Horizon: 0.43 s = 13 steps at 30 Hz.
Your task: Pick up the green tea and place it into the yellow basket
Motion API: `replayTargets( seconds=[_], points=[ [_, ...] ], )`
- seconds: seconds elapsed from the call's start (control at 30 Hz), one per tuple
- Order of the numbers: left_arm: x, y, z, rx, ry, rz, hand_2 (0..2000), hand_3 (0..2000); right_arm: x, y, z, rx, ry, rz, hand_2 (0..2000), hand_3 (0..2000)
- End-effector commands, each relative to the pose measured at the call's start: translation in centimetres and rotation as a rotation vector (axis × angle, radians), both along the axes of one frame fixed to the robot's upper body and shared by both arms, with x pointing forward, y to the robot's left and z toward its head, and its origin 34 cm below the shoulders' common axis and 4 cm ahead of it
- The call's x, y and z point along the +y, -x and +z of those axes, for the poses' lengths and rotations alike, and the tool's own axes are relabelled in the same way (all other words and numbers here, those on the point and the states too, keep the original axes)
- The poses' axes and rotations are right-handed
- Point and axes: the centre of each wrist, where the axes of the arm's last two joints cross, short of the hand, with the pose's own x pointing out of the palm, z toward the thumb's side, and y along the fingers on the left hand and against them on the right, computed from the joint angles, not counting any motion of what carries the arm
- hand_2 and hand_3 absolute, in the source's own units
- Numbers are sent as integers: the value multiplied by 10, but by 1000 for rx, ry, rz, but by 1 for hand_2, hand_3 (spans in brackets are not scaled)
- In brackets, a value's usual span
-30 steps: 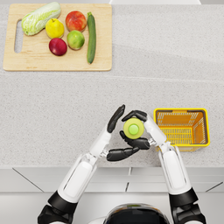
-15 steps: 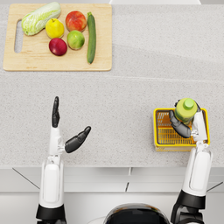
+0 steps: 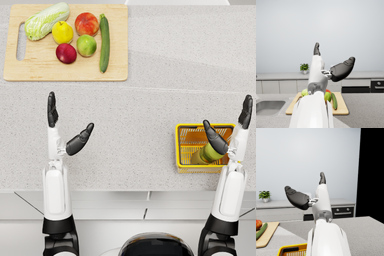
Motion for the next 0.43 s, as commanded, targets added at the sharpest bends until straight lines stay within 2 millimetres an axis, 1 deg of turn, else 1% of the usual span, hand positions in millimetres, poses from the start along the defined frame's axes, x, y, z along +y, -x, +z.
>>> replayTargets(
  seconds=[0.03,0.07,0.2,0.43],
  points=[
    [16,-8,3,7,37,50,0,0,-17,-1,6,-24,-26,-54,0,0],
    [7,-4,0,8,19,23,0,0,-8,0,2,-17,-12,-28,0,0],
    [13,-7,-3,21,35,41,0,0,-14,-1,1,-21,-24,-51,0,0],
    [15,-7,-4,26,41,47,0,0,-16,-1,0,-23,-28,-58,0,0]
  ],
)
